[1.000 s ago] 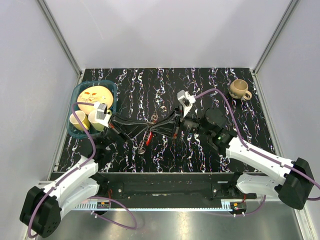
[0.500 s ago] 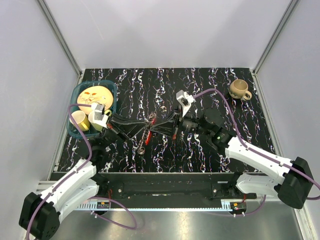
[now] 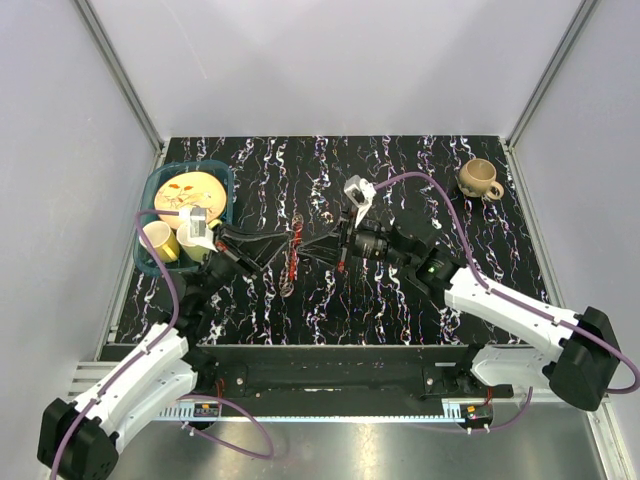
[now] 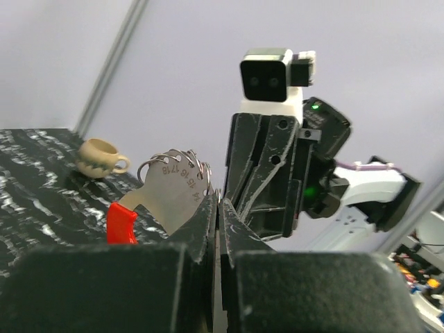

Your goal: Remove the keys from the keyring

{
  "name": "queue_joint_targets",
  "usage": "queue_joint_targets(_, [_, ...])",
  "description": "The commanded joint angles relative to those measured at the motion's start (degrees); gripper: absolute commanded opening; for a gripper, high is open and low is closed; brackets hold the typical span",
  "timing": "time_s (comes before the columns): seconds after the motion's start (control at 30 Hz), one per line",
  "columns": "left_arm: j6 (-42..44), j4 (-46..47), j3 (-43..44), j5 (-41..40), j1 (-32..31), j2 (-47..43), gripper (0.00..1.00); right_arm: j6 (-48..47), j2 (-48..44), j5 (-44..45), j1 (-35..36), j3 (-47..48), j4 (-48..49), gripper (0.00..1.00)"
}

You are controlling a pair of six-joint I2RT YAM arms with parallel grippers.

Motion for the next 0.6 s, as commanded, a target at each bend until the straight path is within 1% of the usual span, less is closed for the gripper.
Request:
queue_joint_targets(0.0, [7.81,-6.92,3.62,-4.35,0.35,-2.13,0.00,-2.09,-2.17,6.31,0.23,0.97,-4.77,0.00])
queue_joint_targets(0.03, [9.41,-11.91,4.25,-4.96,0.35,-2.83,0.00,-2.09,-2.70,6.76,0.23,0.53,-5.48,0.00])
queue_joint_targets(0.1, [13.45,-17.63,5.56,-6.54,0.35,-3.45,0.00,-2.53,-4.19,8.77,0.14,0.09,-9.15,0.00])
queue_joint_targets(0.17, [15.66,-21.25,6.45,-7.77,0.35,-3.71,0.00,-2.62,-5.42,11.23,0.23,0.09,-12.15,0.00])
queue_joint_targets(0.2, [17.76,-25.28,7.67,-9.43,0.35,-3.54,0.00,-3.05,-6.82,14.90,0.05,0.17,-15.82,0.00])
queue_joint_targets(0.27, [20.40,-29.08,8.99,-10.76,0.35,-2.05,0.00,-4.02,-8.06,20.18,-0.03,1.13,-20.58,0.00])
queue_joint_targets(0.3, [22.33,-32.40,10.30,-11.03,0.35,-1.43,0.00,-5.07,-8.67,24.04,-0.56,1.49,-25.56,0.00])
queue_joint_targets(0.37, [24.27,-34.97,11.72,-10.95,0.35,-0.46,0.00,-6.31,-7.89,25.74,-3.01,2.71,-29.81,0.00])
queue_joint_targets(0.4, [25.59,-37.59,13.20,-10.86,0.35,0.41,0.00,-5.53,-6.41,24.01,-8.24,2.81,-32.62,0.00])
queue_joint_targets(0.47, [27.17,-39.90,14.53,-10.68,0.35,0.86,0.00,-3.25,-3.95,20.14,-14.33,1.76,-33.00,0.00])
queue_joint_targets(0.5, [28.57,-42.34,15.67,-10.68,0.35,0.68,0.00,-2.63,-2.98,17.77,-20.02,1.23,-32.47,0.00])
queue_joint_targets(0.57, [30.42,-44.55,16.29,-10.59,0.26,0.51,0.00,-2.62,0.52,16.87,-24.36,0.44,-32.12,0.00])
